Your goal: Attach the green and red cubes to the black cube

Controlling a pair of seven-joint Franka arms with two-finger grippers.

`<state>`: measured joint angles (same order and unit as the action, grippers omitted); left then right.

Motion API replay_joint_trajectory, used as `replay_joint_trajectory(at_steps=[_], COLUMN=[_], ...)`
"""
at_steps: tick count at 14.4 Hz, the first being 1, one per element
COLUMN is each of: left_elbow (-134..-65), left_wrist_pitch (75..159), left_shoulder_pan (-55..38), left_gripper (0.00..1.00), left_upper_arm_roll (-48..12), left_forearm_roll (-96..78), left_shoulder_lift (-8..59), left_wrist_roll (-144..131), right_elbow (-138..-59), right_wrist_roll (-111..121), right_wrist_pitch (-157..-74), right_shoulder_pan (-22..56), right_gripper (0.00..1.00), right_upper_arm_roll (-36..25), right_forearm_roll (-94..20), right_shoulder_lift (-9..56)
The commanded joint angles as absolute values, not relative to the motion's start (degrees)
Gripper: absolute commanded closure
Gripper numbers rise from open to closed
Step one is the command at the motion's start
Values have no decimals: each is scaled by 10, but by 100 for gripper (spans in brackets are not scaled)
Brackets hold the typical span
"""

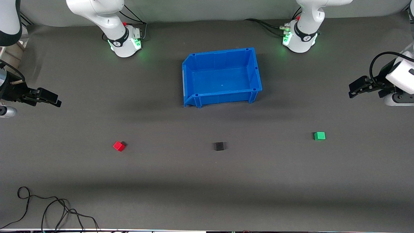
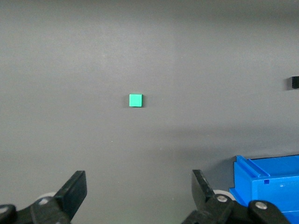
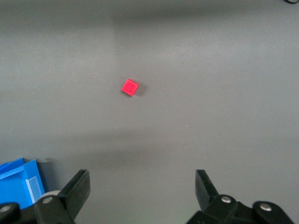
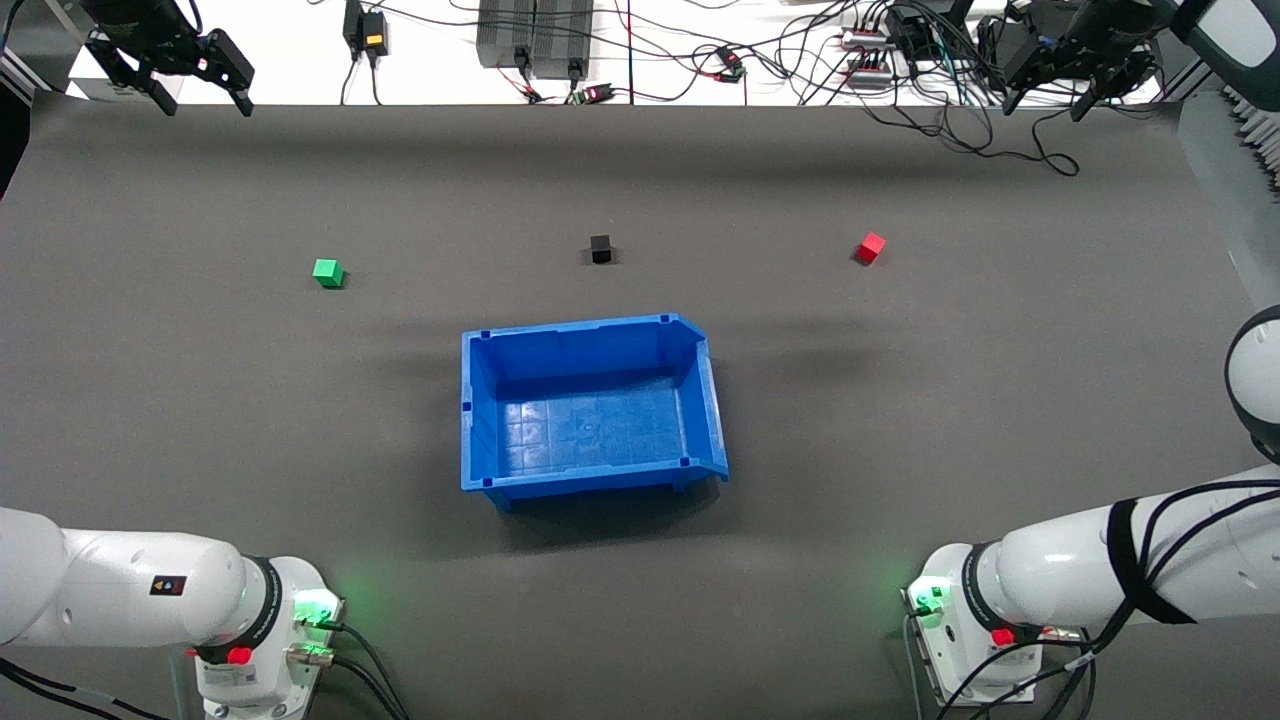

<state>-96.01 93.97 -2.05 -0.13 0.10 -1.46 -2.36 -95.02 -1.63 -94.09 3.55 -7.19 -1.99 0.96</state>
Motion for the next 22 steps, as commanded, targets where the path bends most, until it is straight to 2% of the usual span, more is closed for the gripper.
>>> replay_joint_trajectory(at_steps=[1, 8, 12, 18, 22], left_elbow=[-954, -955, -955, -974, -1055], left_wrist_pitch=[919, 926, 947, 952, 1028], left_shoulder_pan=[-26, -19, 21, 88, 108], left_gripper=[0, 0, 0, 0, 0], left_upper_arm_roll=[9, 15, 16, 17, 17], left_forearm_roll=[-1, -47, -94, -204, -242], left_shoulder_lift=[-18, -4, 4, 24, 27], left_wrist_roll=[-74, -470, -641, -748, -749], right_elbow=[-937, -937, -935, -931, -935], right_wrist_roll=[-13, -15, -55, -222, -327], right_wrist_pitch=[-931, -930, -939, -968, -1045], right_shoulder_pan=[40, 40, 38, 62, 94], right_gripper=[0, 0, 0, 0, 0], right_upper_arm_roll=[-72, -72, -72, -71, -71], right_forearm_roll=[-11, -11, -18, -54, -57], right_shoulder_lift=[16, 16, 29, 105, 191])
